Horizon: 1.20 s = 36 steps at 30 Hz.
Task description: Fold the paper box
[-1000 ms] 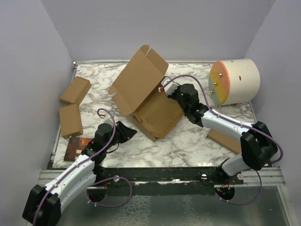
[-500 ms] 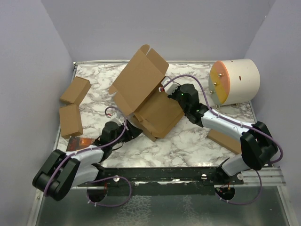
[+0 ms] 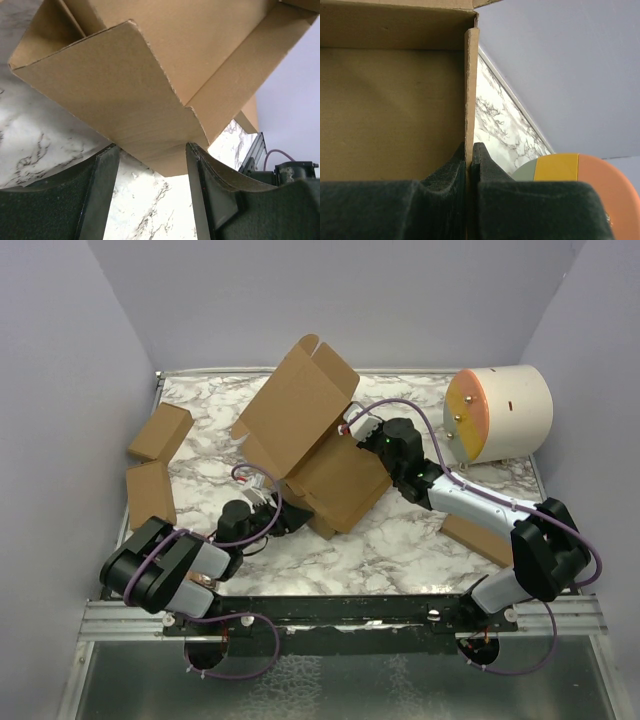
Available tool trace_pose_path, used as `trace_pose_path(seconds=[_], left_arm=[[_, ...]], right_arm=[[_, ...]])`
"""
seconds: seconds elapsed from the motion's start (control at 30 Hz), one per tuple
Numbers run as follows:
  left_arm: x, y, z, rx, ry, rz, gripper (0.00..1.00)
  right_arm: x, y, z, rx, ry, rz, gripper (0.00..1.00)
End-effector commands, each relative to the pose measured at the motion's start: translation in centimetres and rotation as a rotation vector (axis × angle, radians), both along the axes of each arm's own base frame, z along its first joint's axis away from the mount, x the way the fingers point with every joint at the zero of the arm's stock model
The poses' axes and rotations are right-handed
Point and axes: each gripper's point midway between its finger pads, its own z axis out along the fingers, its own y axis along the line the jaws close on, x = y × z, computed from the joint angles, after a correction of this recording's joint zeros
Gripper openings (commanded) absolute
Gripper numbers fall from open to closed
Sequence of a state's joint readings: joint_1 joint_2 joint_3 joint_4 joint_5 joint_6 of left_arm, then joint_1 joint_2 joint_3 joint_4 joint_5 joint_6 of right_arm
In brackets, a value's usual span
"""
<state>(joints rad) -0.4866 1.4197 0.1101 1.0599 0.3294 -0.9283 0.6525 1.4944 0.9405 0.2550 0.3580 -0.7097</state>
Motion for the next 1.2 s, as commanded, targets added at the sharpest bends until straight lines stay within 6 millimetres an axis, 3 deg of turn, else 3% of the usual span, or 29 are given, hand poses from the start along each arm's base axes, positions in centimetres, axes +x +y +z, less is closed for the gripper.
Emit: trace_pose_path(seconds=[0.0,0.13,0.3,0.6,0.83,1.17], left_arm=[[-0.1,-1.0,3.1,-0.084,-0.139,-0.057,0.59],[0.1,-1.0,3.3,-0.093,-0.147,-0.055,0.59],[0.0,-0.5,1.8,-0.054,-0.106,-0.031,0.60],[0.8,-1.6,3.7,-0.143,-0.138,-0.050,0.62],[0.1,-0.8,2.5,-0.138,-0.094,-0.018,0.66],[0.9,-1.4,2.3,-0.149,-0.088,0.010,0.73]], right_arm=[[0.0,-0.1,0.2,0.024,-0.015,-0.013,0.02],[0.0,-0.1,0.1,0.024,-0.013,-0.012,0.02],[-0.1,-0.1,0.0,0.026,-0.008,-0.011,0.02],[-0.2,0.1,-0.4,0.025,0.005,0.000,0.02],[-0.4,0.4,-0.4,0.044,0.017,0.015,0.01],[-0.5,0.8,-0.6,0.053,0.044,0.031,0.01]])
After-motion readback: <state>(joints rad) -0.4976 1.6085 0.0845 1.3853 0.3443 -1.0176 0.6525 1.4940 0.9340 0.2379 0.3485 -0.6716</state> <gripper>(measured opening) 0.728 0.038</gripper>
